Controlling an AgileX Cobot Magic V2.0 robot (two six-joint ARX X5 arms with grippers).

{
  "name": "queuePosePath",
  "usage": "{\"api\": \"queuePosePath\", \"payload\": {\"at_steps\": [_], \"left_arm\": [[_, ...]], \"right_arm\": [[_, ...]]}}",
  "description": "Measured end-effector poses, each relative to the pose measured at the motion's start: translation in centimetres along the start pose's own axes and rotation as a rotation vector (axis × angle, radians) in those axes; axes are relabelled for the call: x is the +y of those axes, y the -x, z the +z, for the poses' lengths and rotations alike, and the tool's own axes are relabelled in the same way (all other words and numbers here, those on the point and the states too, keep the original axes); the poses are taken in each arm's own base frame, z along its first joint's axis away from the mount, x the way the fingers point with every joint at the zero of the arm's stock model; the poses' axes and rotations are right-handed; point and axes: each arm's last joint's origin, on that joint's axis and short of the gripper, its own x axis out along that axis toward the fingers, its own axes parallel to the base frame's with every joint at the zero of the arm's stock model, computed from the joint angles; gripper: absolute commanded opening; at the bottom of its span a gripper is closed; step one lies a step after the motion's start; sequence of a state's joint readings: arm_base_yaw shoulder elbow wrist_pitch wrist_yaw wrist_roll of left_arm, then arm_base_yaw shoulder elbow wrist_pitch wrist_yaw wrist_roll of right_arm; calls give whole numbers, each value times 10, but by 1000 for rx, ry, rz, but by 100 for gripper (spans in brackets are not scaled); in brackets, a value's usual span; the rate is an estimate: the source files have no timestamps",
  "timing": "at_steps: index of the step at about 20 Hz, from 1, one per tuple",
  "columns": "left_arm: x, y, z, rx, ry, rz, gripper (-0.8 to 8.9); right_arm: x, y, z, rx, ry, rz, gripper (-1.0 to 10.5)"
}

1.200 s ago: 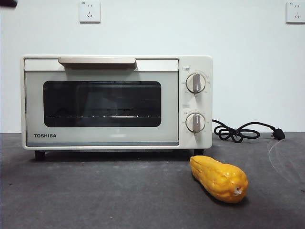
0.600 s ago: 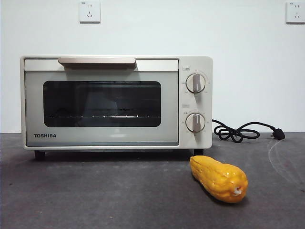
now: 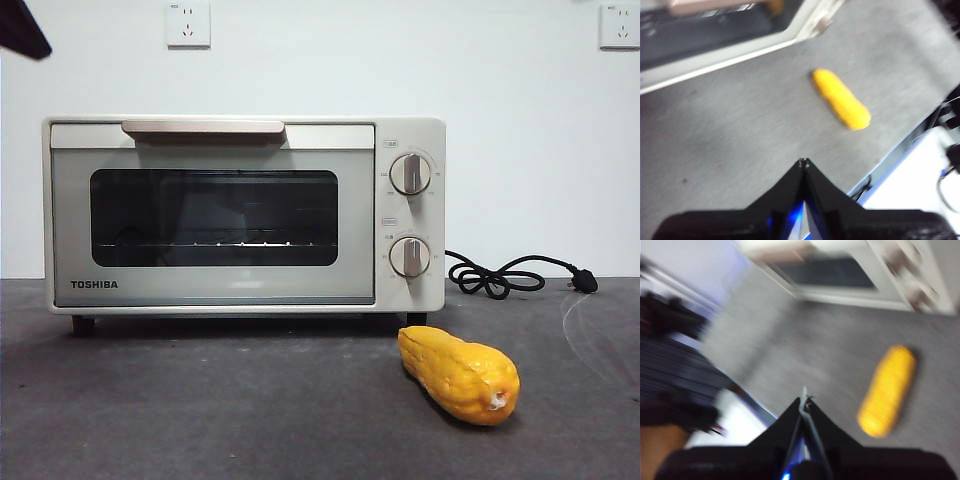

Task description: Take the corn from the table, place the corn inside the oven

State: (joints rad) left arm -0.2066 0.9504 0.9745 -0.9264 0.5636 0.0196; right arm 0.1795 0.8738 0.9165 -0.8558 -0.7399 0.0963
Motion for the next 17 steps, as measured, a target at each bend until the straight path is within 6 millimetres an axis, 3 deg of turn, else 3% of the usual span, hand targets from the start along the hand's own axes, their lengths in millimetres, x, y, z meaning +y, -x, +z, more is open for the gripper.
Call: {"api": "queuePosePath", "payload": {"at_steps": [2,8,17], "left_arm": [[-1,-5,1,25,-8,-2,-5],[-3,-14,2,63,-26,-24,-5],[-3,-15,3,52,-33,-24,-5]], "right_arm": [[0,-17,0,81,32,-89,35],[5,-65,-1,250,87,-192,540],[19,-122,1,248,130,-253,567]]}}
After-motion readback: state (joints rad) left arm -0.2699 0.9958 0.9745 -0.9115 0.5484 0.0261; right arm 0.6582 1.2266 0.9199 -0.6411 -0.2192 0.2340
